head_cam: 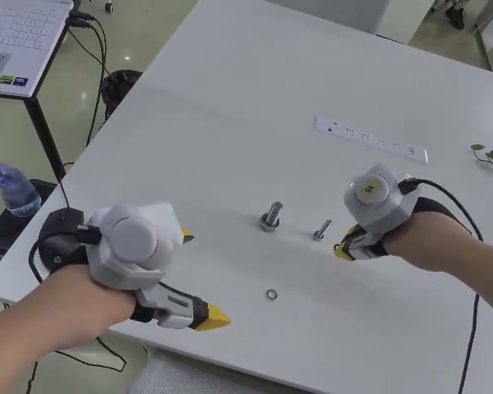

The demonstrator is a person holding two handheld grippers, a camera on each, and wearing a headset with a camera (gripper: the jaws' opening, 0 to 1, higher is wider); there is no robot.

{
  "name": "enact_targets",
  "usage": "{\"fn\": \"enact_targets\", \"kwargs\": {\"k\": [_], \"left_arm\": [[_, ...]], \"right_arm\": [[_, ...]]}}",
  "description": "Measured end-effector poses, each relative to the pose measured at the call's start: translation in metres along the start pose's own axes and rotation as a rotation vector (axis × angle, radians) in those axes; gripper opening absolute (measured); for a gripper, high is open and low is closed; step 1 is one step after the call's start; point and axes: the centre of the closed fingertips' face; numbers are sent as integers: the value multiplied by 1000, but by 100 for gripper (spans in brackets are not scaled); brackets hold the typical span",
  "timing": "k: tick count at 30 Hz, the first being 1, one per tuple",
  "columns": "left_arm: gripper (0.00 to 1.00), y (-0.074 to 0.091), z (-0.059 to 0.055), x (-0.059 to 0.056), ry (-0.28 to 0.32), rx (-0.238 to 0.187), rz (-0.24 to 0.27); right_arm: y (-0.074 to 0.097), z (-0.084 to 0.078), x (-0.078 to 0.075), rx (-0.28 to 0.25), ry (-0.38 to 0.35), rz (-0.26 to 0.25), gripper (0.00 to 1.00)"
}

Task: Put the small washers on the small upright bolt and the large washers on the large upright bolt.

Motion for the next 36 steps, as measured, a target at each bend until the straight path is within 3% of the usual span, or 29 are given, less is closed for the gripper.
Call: {"fn": "enact_targets", "kwargs": {"k": [8,18,36], "left_arm": [[82,-3,3,0,1,-2,-6],[81,-4,1,5,5,2,-7],[80,-4,-1,16,16,11,-6]], "right_arm": [[6,9,-17,-11,-1,-24,12],[23,25,-18,-26,10,-49,12],[13,38,-25,2,48,-41,12]]}}
Point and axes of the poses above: the centre of the closed fingertips' face, and the gripper's own axes: y roughly backward along the fingers, x roughly to its left, z roughly out of its top, and after that the axes turned 15 degrees about x, right-handed
